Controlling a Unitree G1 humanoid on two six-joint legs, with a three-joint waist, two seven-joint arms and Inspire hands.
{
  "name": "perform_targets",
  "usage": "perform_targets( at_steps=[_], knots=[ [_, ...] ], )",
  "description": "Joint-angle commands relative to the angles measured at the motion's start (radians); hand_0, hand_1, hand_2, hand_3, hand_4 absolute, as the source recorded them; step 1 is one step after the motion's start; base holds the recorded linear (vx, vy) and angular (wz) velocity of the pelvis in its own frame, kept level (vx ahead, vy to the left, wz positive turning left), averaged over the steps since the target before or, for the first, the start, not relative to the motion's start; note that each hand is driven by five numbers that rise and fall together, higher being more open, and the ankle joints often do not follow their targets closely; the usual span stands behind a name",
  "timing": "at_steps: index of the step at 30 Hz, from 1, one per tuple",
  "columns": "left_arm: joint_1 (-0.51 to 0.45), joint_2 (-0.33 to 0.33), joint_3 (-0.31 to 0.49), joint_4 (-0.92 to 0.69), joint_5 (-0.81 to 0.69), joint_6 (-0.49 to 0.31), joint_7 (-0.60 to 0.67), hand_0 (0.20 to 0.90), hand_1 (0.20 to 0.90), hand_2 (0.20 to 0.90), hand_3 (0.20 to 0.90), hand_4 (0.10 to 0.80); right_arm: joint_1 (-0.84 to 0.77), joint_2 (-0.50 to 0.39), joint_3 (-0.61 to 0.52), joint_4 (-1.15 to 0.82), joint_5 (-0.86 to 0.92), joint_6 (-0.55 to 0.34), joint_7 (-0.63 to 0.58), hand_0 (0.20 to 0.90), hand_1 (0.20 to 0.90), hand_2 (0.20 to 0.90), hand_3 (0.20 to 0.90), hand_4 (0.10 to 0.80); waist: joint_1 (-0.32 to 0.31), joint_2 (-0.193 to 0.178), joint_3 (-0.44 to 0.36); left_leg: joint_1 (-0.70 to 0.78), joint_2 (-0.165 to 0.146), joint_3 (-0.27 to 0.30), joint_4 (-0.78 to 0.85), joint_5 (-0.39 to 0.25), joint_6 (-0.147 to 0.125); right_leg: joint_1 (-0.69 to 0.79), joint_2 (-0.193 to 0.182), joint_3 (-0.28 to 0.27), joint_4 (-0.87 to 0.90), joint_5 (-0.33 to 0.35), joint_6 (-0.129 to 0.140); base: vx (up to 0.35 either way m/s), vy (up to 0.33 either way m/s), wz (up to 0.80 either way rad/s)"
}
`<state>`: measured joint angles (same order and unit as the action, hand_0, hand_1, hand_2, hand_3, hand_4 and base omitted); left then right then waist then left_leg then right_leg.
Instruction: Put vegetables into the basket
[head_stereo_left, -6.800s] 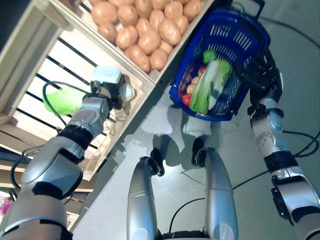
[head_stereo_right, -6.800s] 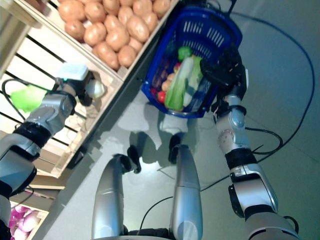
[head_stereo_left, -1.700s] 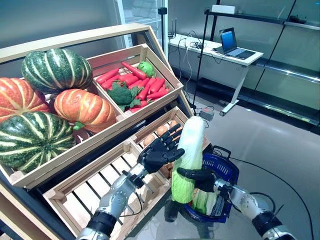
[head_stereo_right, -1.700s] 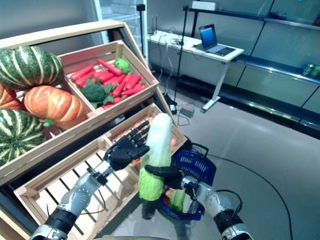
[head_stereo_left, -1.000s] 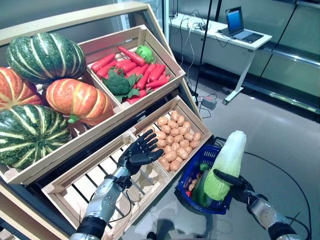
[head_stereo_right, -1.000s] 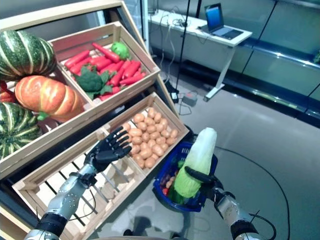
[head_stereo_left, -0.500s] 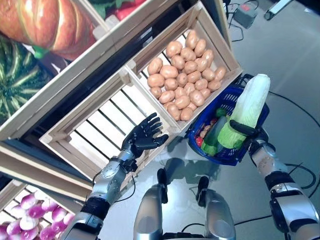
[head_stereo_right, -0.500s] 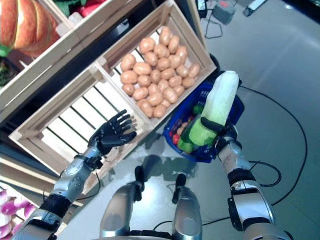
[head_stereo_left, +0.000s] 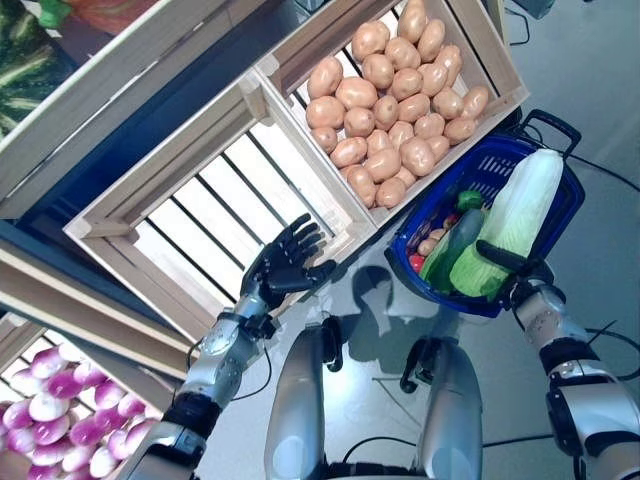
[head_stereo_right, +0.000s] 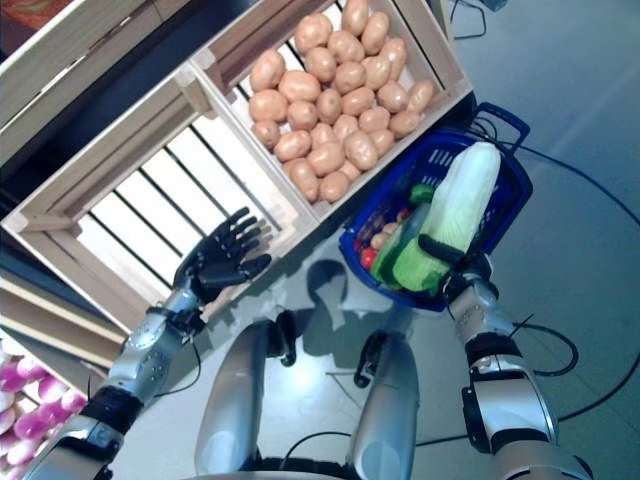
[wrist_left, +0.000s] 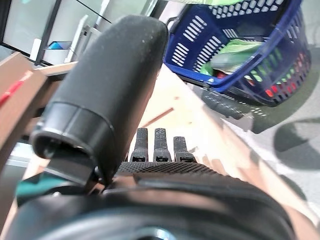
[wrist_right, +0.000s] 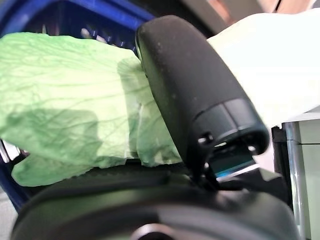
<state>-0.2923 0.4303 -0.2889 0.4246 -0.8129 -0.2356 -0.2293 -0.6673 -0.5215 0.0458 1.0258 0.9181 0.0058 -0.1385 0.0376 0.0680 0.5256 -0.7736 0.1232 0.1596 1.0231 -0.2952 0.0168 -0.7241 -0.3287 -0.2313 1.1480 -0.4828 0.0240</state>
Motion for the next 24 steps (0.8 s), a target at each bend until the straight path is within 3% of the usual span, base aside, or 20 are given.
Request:
perform_targets(
  at_steps=[1, 2, 3, 14, 24],
  knots=[
    [-0.048, 0.000, 0.001, -0.127, -0.053, -0.118, -0.023, 0.900, 0.900, 0.900, 0.900, 0.800, -0.098, -0.078, -0.044, -0.034, 0.044, -0.085, -0.026, 0.300, 0.300, 0.300, 0.300, 0.400, 0.006, 0.009, -0.006, 0.103, -0.016, 0.036, 0.084, -0.188, 0.046, 0.055, 0.021, -0.034, -0.019, 0.050, -0.072, -0.066, -0.002, 0.08],
    [-0.052, 0.001, -0.001, -0.133, -0.056, -0.117, -0.022, 0.900, 0.900, 0.900, 0.900, 0.800, -0.109, -0.080, -0.042, -0.035, 0.040, -0.088, -0.030, 0.446, 0.446, 0.446, 0.446, 0.497, 0.005, 0.010, -0.006, 0.069, -0.014, 0.034, 0.123, -0.197, 0.051, 0.020, 0.015, -0.030, 0.017, 0.040, -0.079, -0.028, -0.004, 0.08],
    [-0.054, 0.000, -0.004, -0.134, -0.054, -0.117, -0.019, 0.900, 0.900, 0.900, 0.900, 0.800, -0.117, -0.082, -0.039, -0.039, 0.038, -0.087, -0.040, 0.900, 0.900, 0.900, 0.900, 0.800, 0.005, 0.011, -0.006, 0.061, -0.012, 0.033, 0.132, -0.201, 0.051, 0.009, 0.014, -0.028, 0.027, 0.037, -0.078, -0.062, -0.006, 0.06],
    [-0.055, 0.015, -0.011, -0.145, -0.068, -0.119, -0.025, 0.900, 0.900, 0.900, 0.900, 0.800, -0.119, -0.079, -0.043, -0.081, 0.047, -0.118, -0.032, 0.900, 0.900, 0.900, 0.900, 0.800, 0.006, 0.009, -0.006, 0.064, -0.004, 0.028, 0.129, -0.194, 0.041, 0.008, 0.019, -0.026, 0.018, 0.052, -0.065, 0.000, 0.000, 0.00],
    [-0.045, 0.025, -0.004, -0.129, -0.080, -0.103, -0.066, 0.900, 0.900, 0.900, 0.900, 0.800, -0.087, -0.067, -0.049, -0.094, 0.043, -0.112, -0.008, 0.900, 0.900, 0.900, 0.900, 0.800, 0.013, -0.012, -0.006, 0.171, -0.004, 0.022, 0.038, -0.165, 0.036, 0.114, 0.025, -0.035, -0.055, 0.079, -0.053, 0.019, 0.006, 0.01]
  ],
)
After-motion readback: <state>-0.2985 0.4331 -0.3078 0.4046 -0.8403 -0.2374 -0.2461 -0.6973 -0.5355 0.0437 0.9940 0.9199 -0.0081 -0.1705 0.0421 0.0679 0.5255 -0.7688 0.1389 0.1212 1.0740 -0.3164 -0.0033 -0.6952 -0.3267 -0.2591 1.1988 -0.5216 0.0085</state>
